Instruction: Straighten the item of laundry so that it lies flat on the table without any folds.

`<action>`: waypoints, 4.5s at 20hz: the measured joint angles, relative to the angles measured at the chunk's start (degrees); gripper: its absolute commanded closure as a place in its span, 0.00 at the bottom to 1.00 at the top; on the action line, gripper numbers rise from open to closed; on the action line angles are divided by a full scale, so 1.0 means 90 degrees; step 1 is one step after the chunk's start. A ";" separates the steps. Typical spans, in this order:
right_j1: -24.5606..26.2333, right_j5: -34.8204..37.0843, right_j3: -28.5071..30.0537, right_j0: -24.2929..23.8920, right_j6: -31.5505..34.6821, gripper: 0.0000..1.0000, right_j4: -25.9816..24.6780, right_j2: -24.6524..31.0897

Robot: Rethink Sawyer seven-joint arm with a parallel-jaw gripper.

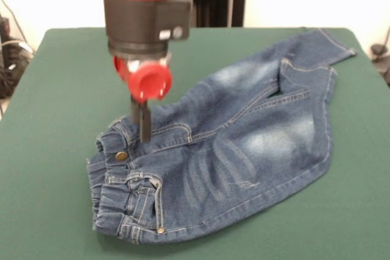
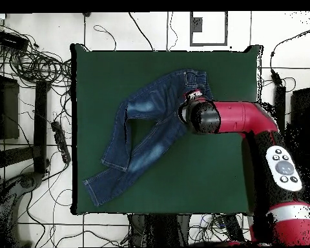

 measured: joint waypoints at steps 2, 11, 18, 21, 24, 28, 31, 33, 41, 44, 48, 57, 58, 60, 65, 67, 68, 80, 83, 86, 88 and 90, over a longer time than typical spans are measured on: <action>0.0378 0.0003 -0.0333 0.0006 0.0000 0.00 -0.0054 0.0014; 0.0926 0.0005 -0.0766 0.0008 0.0000 0.00 -0.0160 0.0044; 0.0939 0.0008 -0.0813 0.0008 0.0000 0.00 -0.0162 0.0059; 0.0939 0.0008 -0.0813 -0.0001 0.0000 0.00 -0.0162 0.0066; 0.0947 0.0009 -0.0812 -0.0067 -0.0001 0.00 -0.0162 0.0134; 0.0948 0.0008 -0.0803 -0.0202 -0.0015 0.00 -0.0179 0.0265; 0.0935 0.0005 -0.0768 -0.0395 -0.0021 0.00 -0.0243 0.0374; 0.0892 0.0004 -0.0714 -0.0572 -0.0074 0.00 -0.0339 0.0468; 0.0662 0.0010 -0.0475 -0.1682 -0.1350 0.00 -0.0721 0.0858; 0.0521 0.0057 -0.0368 -0.2214 -0.2110 0.00 -0.0748 0.0884; 0.0166 0.0137 -0.0161 -0.2743 -0.2788 0.00 -0.0749 0.0868; -0.0945 0.0292 0.0624 -0.3059 -0.3026 0.00 -0.0583 0.0681; -0.1036 0.0297 0.0711 -0.3051 -0.3026 0.00 -0.0539 0.0682; -0.1172 0.0302 0.0849 -0.3036 -0.3026 0.00 -0.0469 0.0681; -0.1465 0.0301 0.1270 -0.2954 -0.3026 0.00 -0.0276 0.0683; -0.1582 0.0302 0.1471 -0.2916 -0.3026 0.00 -0.0217 0.0681; -0.1619 0.0300 0.1534 -0.2904 -0.3026 0.00 -0.0190 0.0682; -0.2565 0.0300 0.2923 -0.2786 -0.3026 0.00 0.0495 0.0762; -0.2876 0.0301 0.3300 -0.2788 -0.3026 0.00 0.0799 0.0946; -0.3082 0.0301 0.3550 -0.2767 -0.3026 0.00 0.1042 0.1121; -0.3161 0.0300 0.3647 -0.2716 -0.3026 0.00 0.1133 0.1166; -0.3210 0.0300 0.3710 -0.2655 -0.3026 0.00 0.1183 0.1188</action>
